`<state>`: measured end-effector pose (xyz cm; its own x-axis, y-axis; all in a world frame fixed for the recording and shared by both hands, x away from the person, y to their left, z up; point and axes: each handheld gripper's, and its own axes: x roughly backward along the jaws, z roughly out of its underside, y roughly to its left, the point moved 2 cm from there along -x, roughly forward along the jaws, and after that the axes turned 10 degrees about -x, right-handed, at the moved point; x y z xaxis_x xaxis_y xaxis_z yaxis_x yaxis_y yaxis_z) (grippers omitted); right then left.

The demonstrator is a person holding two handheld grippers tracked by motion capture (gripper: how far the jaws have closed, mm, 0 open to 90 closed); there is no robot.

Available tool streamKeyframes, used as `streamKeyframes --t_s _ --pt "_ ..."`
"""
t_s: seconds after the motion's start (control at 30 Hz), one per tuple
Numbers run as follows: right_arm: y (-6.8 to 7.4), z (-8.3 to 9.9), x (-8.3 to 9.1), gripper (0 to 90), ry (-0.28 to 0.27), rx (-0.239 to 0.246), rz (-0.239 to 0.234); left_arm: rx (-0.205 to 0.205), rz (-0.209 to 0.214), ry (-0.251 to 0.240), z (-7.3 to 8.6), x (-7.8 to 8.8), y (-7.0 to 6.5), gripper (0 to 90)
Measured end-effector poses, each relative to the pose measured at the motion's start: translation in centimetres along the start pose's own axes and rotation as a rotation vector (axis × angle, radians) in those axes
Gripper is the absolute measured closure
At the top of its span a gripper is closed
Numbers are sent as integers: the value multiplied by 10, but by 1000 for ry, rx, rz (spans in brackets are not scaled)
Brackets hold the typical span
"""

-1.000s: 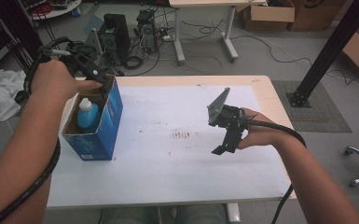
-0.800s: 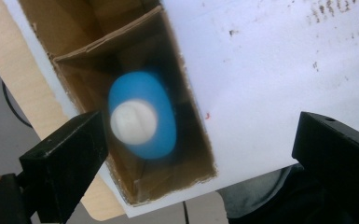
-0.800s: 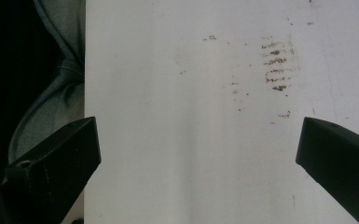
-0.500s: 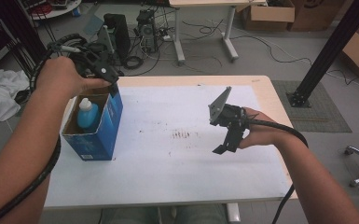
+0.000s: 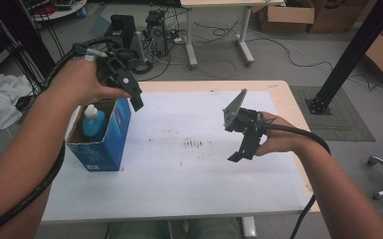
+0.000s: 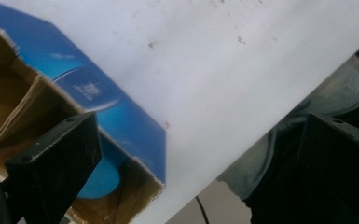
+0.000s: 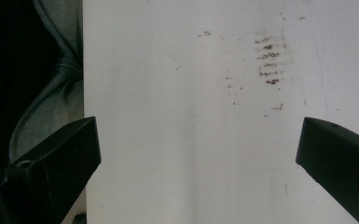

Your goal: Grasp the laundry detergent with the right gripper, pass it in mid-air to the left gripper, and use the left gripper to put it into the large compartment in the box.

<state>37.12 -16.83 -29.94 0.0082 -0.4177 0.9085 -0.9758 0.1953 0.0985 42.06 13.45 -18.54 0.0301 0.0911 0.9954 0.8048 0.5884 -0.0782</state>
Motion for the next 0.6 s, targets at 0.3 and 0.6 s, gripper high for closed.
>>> streamKeyframes --t_s 0.3,0.6 --pt "-2 -2 0 0 30 -2 0 -208 27 46 -15 -21 -33 1" --pt "-5 -4 0 0 48 1 -4 -364 63 95 -21 -41 -56 1"
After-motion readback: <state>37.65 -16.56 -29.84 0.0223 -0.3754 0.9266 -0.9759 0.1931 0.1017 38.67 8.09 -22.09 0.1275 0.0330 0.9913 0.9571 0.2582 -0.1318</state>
